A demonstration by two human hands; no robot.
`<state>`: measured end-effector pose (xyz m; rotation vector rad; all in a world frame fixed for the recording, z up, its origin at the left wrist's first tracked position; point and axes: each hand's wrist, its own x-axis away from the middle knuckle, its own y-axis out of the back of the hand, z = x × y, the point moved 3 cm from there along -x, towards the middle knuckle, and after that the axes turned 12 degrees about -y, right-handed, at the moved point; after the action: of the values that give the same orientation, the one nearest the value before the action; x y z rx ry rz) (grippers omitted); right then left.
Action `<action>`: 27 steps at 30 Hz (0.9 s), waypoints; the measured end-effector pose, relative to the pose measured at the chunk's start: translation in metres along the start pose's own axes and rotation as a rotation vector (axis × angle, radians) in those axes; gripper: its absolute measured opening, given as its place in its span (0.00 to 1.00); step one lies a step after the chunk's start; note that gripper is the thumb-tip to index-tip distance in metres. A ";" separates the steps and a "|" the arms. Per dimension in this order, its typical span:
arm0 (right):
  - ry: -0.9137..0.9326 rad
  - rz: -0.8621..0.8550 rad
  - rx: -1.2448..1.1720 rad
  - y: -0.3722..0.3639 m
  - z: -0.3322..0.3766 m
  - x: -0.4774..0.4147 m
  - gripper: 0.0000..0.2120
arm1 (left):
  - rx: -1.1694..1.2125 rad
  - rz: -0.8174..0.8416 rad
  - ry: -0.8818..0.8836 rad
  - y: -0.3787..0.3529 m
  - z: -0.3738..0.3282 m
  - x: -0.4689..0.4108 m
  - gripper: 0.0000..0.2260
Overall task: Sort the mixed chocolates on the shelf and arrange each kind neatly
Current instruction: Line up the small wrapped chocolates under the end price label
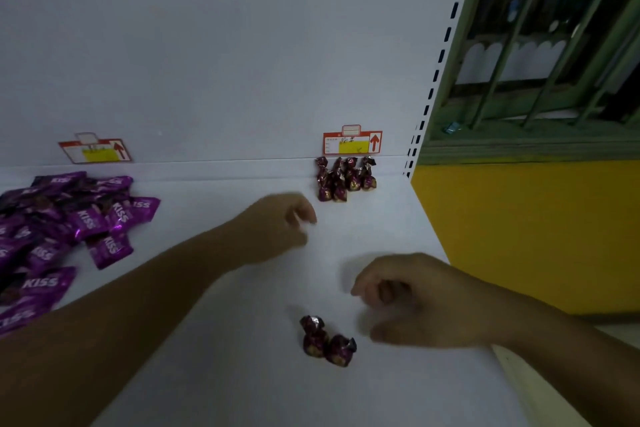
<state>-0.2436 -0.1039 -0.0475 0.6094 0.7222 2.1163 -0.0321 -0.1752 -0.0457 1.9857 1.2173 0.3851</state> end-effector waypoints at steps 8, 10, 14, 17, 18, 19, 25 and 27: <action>0.166 -0.116 0.252 -0.023 0.019 -0.002 0.11 | -0.243 0.451 -0.195 -0.032 -0.016 0.051 0.16; 0.120 -0.131 0.218 -0.015 0.012 -0.005 0.08 | -0.285 0.329 -0.199 -0.036 -0.014 0.042 0.19; -0.037 -0.282 0.197 0.014 -0.019 -0.018 0.06 | -0.328 0.138 -0.159 -0.038 -0.019 0.022 0.18; -0.178 -0.457 0.160 0.039 -0.038 -0.040 0.05 | -0.328 0.024 -0.086 -0.043 -0.020 -0.004 0.16; -0.227 -0.499 0.125 0.046 -0.042 -0.049 0.05 | -0.343 -0.017 -0.068 -0.044 -0.022 -0.012 0.16; -0.267 -0.531 0.086 0.051 -0.044 -0.058 0.05 | -0.365 -0.053 -0.057 -0.044 -0.024 -0.020 0.15; -0.299 -0.599 0.095 0.055 -0.043 -0.100 0.08 | -0.339 -0.176 0.003 -0.044 -0.024 -0.033 0.18; -0.276 -0.595 0.058 0.051 -0.044 -0.105 0.08 | -0.340 -0.164 0.017 -0.044 -0.020 -0.035 0.18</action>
<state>-0.2394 -0.2281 -0.0633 0.6109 0.7033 1.4372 -0.0889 -0.1847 -0.0598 1.5854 1.2248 0.4910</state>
